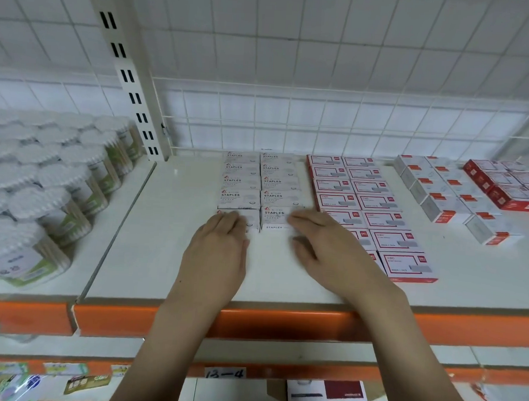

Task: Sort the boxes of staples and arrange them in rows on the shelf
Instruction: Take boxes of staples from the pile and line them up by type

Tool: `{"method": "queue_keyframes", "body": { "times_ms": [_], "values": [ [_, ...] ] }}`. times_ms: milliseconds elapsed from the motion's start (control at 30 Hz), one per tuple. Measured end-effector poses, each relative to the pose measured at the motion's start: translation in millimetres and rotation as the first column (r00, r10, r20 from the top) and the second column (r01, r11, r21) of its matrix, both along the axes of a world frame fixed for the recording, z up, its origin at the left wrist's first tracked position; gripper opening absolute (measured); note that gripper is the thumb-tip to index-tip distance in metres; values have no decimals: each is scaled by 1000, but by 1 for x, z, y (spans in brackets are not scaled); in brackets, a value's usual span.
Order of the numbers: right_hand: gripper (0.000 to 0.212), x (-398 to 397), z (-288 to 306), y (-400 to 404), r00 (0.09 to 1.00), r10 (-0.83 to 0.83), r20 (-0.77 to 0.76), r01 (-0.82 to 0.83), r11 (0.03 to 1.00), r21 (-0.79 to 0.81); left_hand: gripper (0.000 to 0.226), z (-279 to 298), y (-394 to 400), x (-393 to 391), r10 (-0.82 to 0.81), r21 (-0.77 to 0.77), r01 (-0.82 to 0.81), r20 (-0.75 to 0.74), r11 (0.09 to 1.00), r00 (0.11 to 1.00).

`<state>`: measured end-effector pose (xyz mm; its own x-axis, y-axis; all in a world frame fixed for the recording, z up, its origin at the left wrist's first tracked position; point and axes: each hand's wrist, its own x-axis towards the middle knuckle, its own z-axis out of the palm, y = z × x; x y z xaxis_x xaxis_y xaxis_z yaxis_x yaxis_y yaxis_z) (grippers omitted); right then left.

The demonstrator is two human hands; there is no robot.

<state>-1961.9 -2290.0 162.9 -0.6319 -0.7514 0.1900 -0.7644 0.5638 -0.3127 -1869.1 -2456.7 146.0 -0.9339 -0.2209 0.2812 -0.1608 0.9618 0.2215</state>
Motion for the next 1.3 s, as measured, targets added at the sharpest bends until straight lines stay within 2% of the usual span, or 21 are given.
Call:
{"method": "queue_keyframes", "body": {
  "times_ms": [433,533,667,767,900,1033,1300],
  "values": [
    [41,1,0,0,1000,-4,3,4,1000,16,48,0,3,-11,33,-14,-33,0,999,999],
    [43,-1,5,5,1000,-1,4,1,1000,9,48,10,10,-12,-4,-6,4,7,1000,1000],
    [45,-4,20,30,998,-61,-15,61,998,-23,47,23,36,-21,-108,9,109,-71,994,992],
    [45,-5,27,62,992,-116,-41,114,993,-35,41,32,71,-32,-208,24,212,-112,977,972],
    [44,-7,31,121,975,-216,-42,213,974,-74,29,38,131,-50,-291,-11,291,-95,957,952],
    [44,-16,29,194,949,-313,-42,310,949,-62,36,44,203,-66,-349,3,350,-27,937,937],
    [44,-35,35,360,892,-449,-43,447,893,-52,44,48,350,-92,-393,12,393,17,920,919]
  ]
}}
